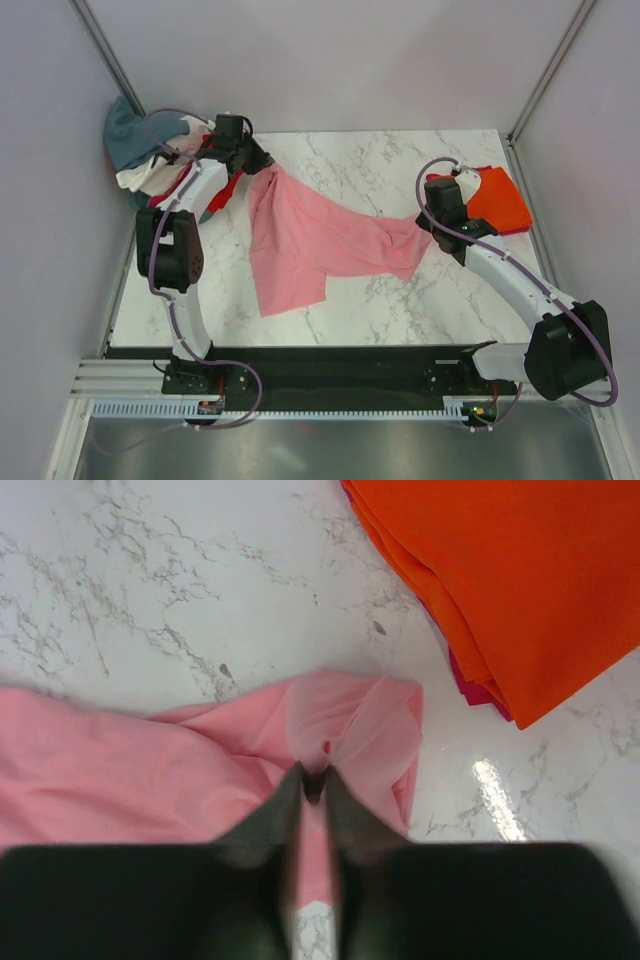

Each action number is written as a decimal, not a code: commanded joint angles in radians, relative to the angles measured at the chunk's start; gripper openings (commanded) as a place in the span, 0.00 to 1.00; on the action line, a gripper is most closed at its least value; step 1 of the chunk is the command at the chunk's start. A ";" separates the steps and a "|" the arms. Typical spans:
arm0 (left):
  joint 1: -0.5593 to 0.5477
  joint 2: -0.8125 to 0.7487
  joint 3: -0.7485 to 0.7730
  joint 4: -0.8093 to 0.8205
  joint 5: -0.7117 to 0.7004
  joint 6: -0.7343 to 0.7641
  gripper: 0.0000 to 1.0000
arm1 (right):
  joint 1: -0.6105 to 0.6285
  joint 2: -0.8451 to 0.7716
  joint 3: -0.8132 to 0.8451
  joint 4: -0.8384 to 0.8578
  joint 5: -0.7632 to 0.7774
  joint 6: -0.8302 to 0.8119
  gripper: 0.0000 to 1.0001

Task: Fold and stack the t-shirts
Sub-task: Move the tshirt to the center of the board

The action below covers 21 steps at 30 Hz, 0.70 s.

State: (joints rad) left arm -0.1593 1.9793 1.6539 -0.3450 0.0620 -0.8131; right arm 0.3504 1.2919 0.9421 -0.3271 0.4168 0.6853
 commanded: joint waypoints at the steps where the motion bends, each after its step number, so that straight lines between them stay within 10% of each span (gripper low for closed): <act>1: -0.005 -0.022 0.029 0.055 0.254 0.107 0.23 | -0.008 -0.008 -0.019 0.026 0.068 -0.009 0.39; 4: -0.019 -0.161 -0.110 0.055 0.198 0.129 0.51 | -0.008 -0.051 -0.054 0.040 0.085 -0.050 0.74; 7: -0.026 -0.287 -0.271 0.052 0.118 0.159 0.83 | -0.013 -0.109 -0.107 0.069 0.074 -0.096 0.79; 16: -0.031 -0.730 -0.667 -0.046 0.094 0.141 0.82 | -0.018 -0.235 -0.250 0.076 0.069 -0.092 0.73; 21: -0.036 -0.861 -0.864 -0.118 0.154 0.143 0.59 | -0.018 -0.252 -0.319 0.076 0.068 -0.050 0.67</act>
State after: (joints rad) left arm -0.1905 1.1473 0.8764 -0.3805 0.1734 -0.6907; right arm 0.3359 1.0592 0.6563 -0.2699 0.4694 0.6067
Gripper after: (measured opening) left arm 0.627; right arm 0.683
